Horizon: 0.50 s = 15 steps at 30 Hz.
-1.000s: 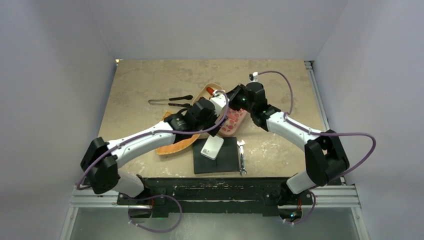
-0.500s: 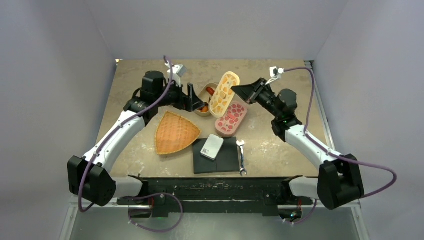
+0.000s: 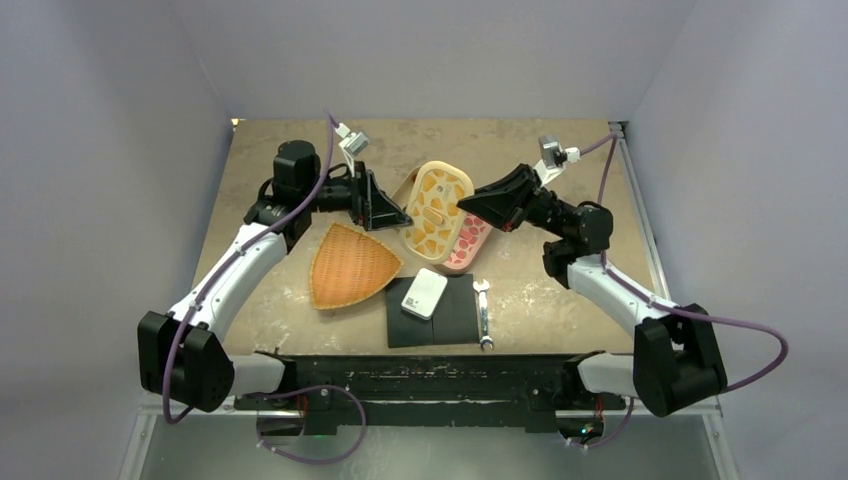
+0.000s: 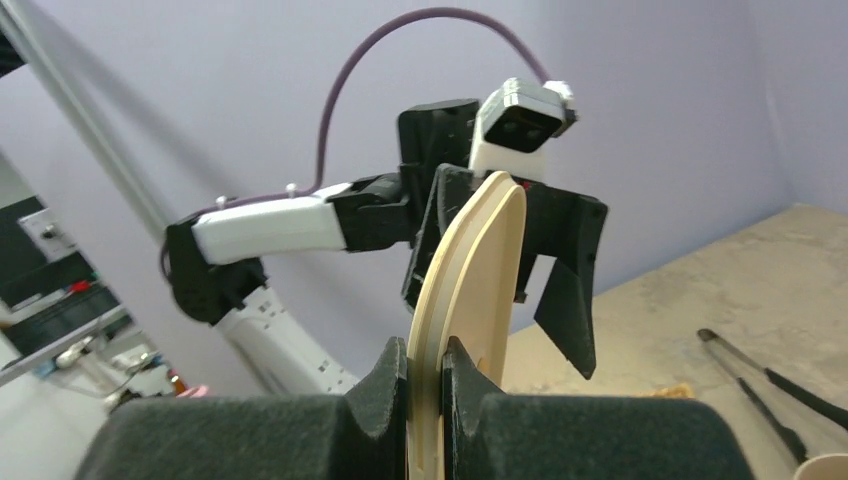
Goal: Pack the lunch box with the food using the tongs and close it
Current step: Pick up the box lid from the center of the board.
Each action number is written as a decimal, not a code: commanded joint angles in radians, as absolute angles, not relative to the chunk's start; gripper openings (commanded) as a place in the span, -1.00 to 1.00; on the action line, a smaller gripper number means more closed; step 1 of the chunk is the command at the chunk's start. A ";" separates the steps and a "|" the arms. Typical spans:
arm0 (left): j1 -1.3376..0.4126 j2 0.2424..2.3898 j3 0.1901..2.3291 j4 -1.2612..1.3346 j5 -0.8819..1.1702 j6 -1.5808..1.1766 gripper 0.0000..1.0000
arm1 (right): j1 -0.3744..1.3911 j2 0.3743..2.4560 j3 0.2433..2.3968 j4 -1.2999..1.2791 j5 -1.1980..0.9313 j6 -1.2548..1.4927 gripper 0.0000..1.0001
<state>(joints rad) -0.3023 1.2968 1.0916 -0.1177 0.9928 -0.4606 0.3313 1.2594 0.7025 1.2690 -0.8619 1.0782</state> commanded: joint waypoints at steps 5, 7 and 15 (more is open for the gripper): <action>-0.344 1.267 1.062 0.027 1.144 -0.498 0.22 | 0.336 1.287 0.715 1.519 -0.934 1.242 -1.00; -0.377 1.267 1.069 0.029 1.155 -0.494 0.09 | 0.337 1.265 0.714 1.434 -0.918 1.188 -1.00; -0.410 1.239 1.063 0.019 1.148 -0.447 -1.00 | 0.339 1.178 0.769 0.987 -0.833 0.931 -0.99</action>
